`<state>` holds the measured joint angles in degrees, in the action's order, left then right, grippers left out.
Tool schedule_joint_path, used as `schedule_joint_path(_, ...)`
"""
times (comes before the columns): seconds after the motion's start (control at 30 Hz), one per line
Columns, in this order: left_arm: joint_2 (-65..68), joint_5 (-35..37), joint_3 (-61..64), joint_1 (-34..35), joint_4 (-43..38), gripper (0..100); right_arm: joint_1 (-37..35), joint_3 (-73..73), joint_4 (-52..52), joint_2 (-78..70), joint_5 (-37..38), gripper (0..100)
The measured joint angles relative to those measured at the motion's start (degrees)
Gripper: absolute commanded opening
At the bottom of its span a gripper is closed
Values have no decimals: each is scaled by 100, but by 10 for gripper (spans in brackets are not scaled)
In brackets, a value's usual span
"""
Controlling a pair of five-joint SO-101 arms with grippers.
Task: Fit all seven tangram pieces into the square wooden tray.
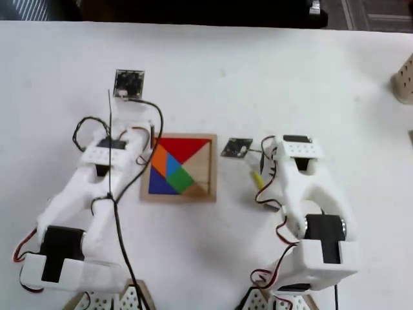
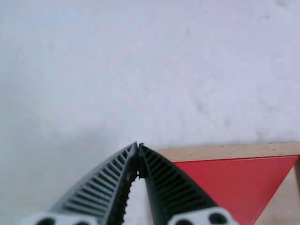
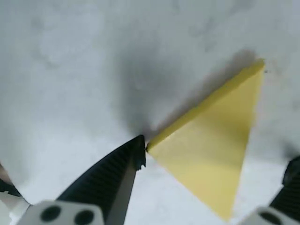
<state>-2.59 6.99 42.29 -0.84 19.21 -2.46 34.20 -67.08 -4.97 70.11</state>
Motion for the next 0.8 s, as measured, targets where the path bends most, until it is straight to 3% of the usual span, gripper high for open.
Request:
schedule_joint_path(0.13, 0, 0, 0, 0, 0, 24, 0, 0, -18, -26, 0, 408)
schedule_joint_path(0.33, 0, 0, 0, 0, 0, 24, 79, -492, -79, -352, 0, 175)
schedule_joint_path(0.4, 0, 0, 0, 0, 0, 24, 79, -659, -176, -475, 0, 139)
schedule_joint_path(0.8, 0, 0, 0, 0, 0, 24, 70, -923, -325, -668, -360, 138)
